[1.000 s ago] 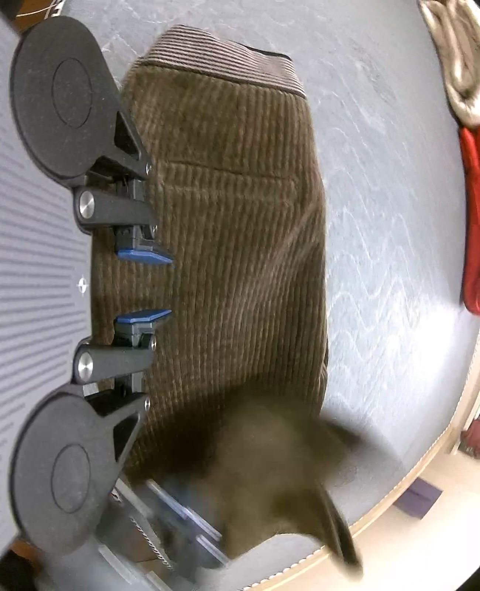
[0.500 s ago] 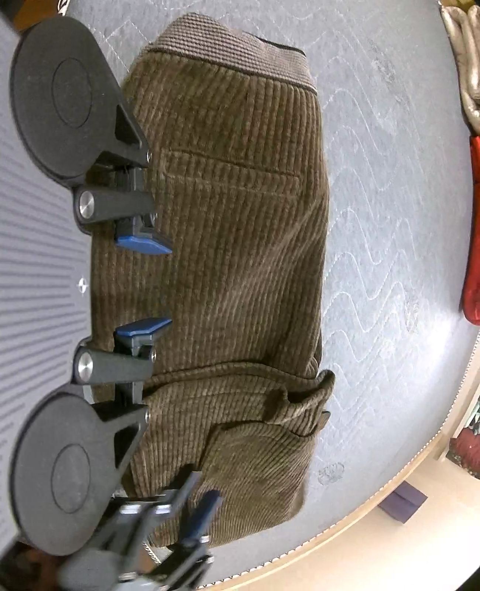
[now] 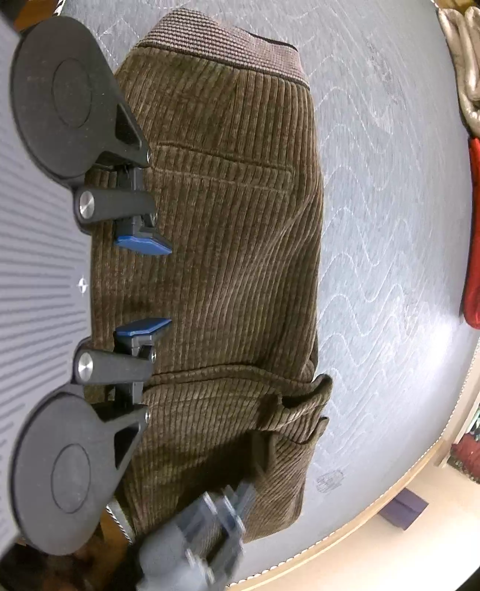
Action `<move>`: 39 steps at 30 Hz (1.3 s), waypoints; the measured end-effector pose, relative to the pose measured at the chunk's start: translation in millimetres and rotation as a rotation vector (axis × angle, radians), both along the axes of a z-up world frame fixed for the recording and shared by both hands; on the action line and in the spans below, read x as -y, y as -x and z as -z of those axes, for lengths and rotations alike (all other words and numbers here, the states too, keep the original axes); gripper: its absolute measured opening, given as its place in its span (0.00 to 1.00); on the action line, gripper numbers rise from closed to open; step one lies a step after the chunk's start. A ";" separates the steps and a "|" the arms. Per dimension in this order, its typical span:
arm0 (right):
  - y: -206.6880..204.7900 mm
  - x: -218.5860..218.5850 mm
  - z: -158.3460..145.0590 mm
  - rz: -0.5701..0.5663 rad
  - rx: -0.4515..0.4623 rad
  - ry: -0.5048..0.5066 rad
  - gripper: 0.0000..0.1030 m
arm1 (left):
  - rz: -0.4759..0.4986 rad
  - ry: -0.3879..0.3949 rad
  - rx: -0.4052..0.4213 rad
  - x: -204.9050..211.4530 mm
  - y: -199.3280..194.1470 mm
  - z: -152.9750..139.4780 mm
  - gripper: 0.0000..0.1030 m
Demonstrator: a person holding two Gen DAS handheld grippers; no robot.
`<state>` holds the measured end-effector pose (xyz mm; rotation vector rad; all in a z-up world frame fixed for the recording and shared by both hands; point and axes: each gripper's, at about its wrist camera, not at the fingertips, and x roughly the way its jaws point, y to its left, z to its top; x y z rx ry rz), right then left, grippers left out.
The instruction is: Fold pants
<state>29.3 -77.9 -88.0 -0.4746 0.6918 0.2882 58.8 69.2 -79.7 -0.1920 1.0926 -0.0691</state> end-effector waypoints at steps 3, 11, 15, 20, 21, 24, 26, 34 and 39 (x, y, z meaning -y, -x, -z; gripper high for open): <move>24.7 7.0 -50.7 0.015 0.165 -0.142 0.08 | -0.014 0.009 0.005 -3.5 0.5 -2.4 0.41; 112.7 -35.7 -5.9 -0.387 -0.078 -0.022 0.09 | -0.065 0.048 -0.004 -6.9 -6.8 -2.3 0.41; 115.0 -26.9 10.6 -0.322 -0.130 0.004 0.12 | -0.066 0.089 -0.019 0.2 -9.2 2.4 0.41; 107.8 20.2 -36.0 -0.196 -0.071 -0.210 0.41 | -0.045 0.141 0.019 16.8 -17.8 4.2 0.41; 104.3 34.7 -41.6 -0.131 -0.054 -0.236 0.41 | -0.048 0.163 0.031 17.6 -20.7 3.8 0.41; 86.1 88.2 -45.4 0.160 -0.035 -0.311 0.42 | -0.053 0.270 0.103 23.8 -30.0 -4.5 0.47; 71.9 112.7 -29.3 0.410 -0.051 -0.308 0.47 | -0.044 0.323 0.137 28.2 -42.6 -9.5 0.50; 82.9 197.1 -3.8 0.676 -0.184 -0.430 0.47 | -0.063 0.380 0.098 48.7 -102.8 21.2 0.46; 82.9 233.9 2.7 0.709 -0.222 -0.567 0.48 | -0.053 0.329 0.080 66.4 -121.8 44.6 0.35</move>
